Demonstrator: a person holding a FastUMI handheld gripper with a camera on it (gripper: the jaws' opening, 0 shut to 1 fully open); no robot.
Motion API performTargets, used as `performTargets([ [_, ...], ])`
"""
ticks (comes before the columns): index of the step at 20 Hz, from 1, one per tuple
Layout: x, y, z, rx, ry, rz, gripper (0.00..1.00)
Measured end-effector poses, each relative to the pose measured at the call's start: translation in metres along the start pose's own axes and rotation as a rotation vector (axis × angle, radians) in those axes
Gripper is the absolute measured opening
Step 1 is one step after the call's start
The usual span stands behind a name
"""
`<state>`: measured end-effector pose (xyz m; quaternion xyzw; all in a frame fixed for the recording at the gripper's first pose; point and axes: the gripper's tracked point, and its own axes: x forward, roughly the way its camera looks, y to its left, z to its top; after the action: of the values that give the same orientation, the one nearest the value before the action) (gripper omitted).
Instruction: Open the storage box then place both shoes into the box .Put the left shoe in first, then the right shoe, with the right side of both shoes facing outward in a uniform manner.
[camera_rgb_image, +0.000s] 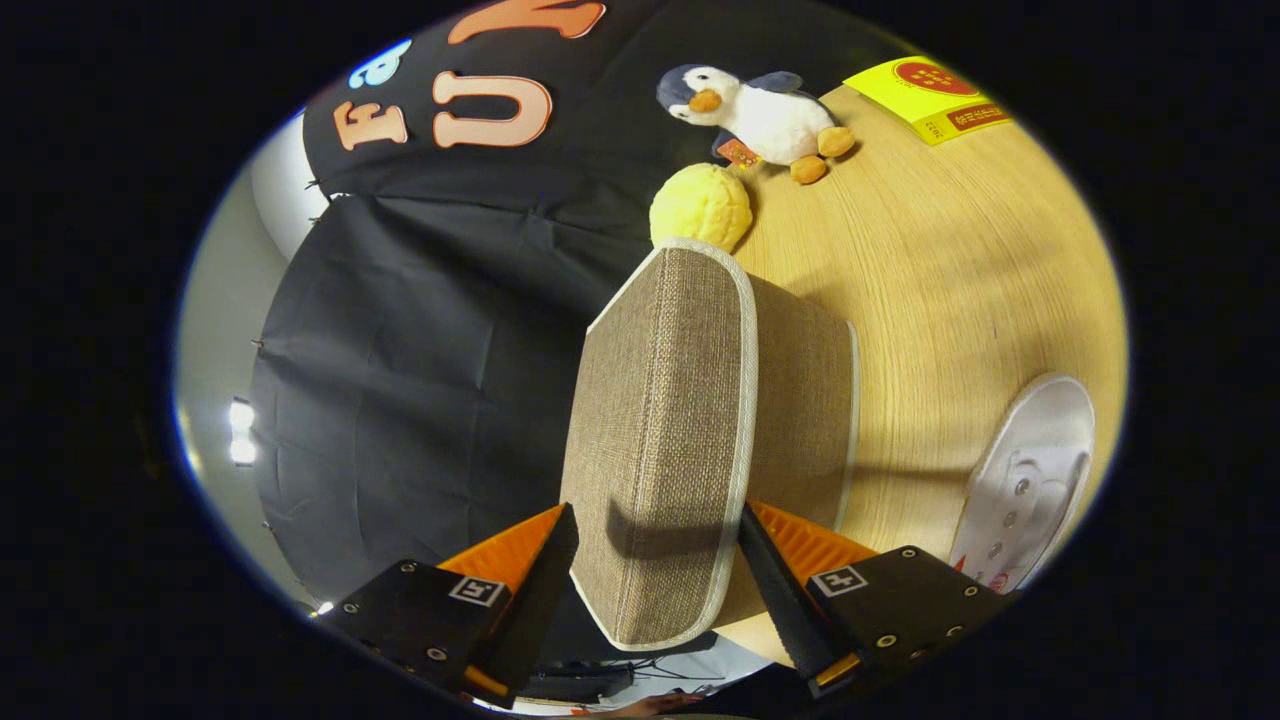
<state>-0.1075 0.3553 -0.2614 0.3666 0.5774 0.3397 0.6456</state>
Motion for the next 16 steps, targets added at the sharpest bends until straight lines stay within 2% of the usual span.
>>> performTargets([
  [3, -0.016, 0.015, -0.002, 0.017, 0.007, 0.053, 0.91],
  [6, -0.025, 0.041, 0.008, 0.040, -0.028, 0.135, 0.73],
  [7, -0.025, 0.048, 0.009, 0.044, -0.029, 0.154, 0.71],
  [9, -0.027, 0.050, 0.011, 0.016, -0.038, 0.132, 0.61],
  [10, -0.026, 0.052, 0.010, 0.007, -0.035, 0.121, 0.51],
  [16, -0.027, 0.094, 0.027, -0.086, -0.099, 0.096, 0.27],
])
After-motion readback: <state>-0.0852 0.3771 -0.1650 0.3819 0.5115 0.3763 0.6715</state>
